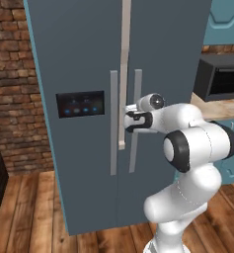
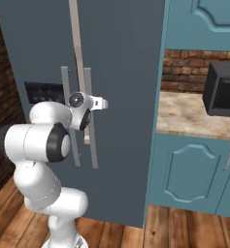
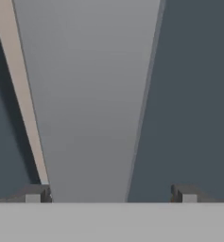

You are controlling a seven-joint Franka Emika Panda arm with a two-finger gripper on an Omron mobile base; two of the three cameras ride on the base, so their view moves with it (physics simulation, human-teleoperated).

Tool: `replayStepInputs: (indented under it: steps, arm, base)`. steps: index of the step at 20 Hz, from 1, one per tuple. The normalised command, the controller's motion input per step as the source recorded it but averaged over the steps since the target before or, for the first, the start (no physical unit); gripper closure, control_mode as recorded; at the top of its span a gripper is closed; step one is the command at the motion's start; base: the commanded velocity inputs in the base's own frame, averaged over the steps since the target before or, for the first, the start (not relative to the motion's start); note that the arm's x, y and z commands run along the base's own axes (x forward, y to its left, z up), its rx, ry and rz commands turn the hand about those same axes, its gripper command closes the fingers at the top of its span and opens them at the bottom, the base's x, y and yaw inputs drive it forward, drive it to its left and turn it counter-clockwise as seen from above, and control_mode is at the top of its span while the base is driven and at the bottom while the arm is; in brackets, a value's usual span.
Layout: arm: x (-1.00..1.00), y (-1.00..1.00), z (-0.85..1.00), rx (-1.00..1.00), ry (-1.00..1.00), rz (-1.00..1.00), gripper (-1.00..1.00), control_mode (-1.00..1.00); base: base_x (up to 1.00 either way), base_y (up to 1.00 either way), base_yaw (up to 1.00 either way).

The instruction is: Retrieve the orange and tangerine from the fridge and place them into the bowl on the dining table.

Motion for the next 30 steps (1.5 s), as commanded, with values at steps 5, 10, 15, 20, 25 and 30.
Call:
replayStepInputs:
  steps: [5, 10, 15, 20, 25, 30]
  arm:
    - [0.71, 0.00, -0.25, 0.00, -0.05, 0.00, -1.00, -1.00]
    - [0.43, 0.00, -0.02, 0.00, 0.00, 0.00, 1.00, -1.00]
    - [-0.43, -0.28, 0.29, 0.00, 0.02, -0.02, 1.00, -1.00]
    - [-0.80, -0.56, 0.53, 0.00, 0.13, -0.03, 1.00, -1.00]
    - [-0.78, -0.73, 0.72, 0.00, 0.20, -0.02, 1.00, -1.00]
    - [-0.91, -0.83, 0.64, 0.00, 0.21, -0.01, 1.00, -1.00]
  base:
    - [0.00, 0.00, 0.00]
    - [0.00, 0.00, 0.00]
    - [0.00, 0.00, 0.00]
    - [0.00, 0.00, 0.00]
    - [0.00, 0.00, 0.00]
    - [0.00, 0.00, 0.00]
